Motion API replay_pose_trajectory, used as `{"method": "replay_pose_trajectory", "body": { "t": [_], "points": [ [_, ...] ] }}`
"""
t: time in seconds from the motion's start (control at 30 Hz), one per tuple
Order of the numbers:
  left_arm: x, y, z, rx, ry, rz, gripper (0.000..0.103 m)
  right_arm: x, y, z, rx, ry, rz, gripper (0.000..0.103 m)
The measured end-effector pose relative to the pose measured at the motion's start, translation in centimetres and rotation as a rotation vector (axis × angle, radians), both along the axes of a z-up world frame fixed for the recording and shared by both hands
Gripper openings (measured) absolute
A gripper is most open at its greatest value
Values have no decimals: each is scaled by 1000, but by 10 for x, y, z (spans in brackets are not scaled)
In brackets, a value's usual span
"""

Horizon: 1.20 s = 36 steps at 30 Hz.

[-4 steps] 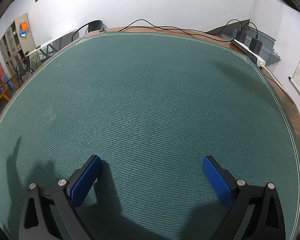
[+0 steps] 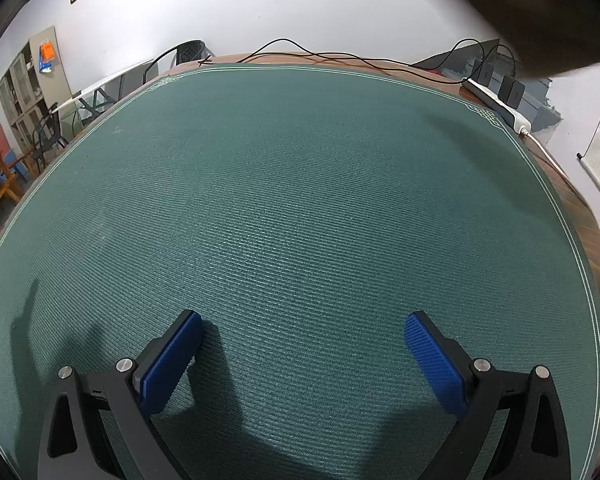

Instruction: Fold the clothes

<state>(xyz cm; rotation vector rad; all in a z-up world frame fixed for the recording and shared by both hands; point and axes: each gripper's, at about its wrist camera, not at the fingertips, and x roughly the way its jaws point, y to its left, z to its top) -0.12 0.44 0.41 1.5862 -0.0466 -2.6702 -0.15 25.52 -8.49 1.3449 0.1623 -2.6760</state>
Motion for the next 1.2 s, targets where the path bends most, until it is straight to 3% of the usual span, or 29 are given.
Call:
{"method": "replay_pose_trajectory", "body": {
  "t": [0.1, 0.27, 0.47, 0.67, 0.87, 1.2],
  "points": [
    [-14, -7, 2, 68, -11, 24, 102, 1, 1, -1, -1, 1, 0, 102],
    [-3, -17, 13, 82, 60, 31, 102, 3, 3, -2, -2, 2, 0, 102],
    [-3, -24, 12, 41, 45, 82, 102, 1, 2, -2, -2, 3, 0, 102],
    [-13, -3, 15, -16, 24, 55, 102, 1, 3, -3, -3, 4, 1, 102],
    [-26, 20, 12, -18, 16, -4, 102, 0, 1, -3, 0, 3, 1, 102],
    [-30, 20, 5, 15, -4, -5, 102, -8, -1, -2, 6, -1, 1, 102]
  ]
}}
